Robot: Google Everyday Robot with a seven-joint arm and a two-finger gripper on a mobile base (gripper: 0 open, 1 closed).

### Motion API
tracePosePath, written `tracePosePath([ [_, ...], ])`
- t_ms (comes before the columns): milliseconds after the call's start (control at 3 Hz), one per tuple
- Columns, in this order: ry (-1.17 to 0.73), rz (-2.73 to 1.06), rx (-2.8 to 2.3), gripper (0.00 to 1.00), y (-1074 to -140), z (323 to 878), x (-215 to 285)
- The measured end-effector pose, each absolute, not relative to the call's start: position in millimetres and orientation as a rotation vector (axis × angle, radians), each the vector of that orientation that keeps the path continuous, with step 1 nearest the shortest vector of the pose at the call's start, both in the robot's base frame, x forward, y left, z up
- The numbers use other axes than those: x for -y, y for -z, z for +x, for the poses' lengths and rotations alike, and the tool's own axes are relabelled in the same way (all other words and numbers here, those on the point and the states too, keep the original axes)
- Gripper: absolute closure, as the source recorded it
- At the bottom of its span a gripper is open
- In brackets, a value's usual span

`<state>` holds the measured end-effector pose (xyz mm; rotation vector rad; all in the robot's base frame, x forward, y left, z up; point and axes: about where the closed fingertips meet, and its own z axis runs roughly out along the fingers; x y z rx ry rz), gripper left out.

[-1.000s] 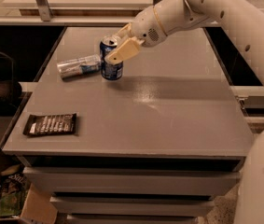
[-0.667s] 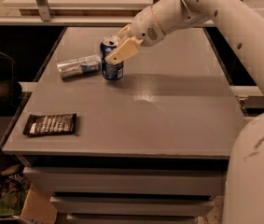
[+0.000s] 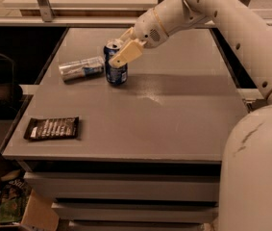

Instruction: Move pepsi can near redbull can

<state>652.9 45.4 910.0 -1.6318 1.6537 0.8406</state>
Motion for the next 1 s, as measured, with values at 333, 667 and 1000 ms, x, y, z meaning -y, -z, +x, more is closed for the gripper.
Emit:
tracePosePath([
  [333,-0.845,-1.636,-1.657,0.35,-908.4,655.5,-47.0],
  [667,-0.848,-1.639,-1.656,0.12,-908.0,656.8,-48.4],
  [1000,-0.851,-1.641,-1.654,0.0,-908.2,657.1,-49.1],
])
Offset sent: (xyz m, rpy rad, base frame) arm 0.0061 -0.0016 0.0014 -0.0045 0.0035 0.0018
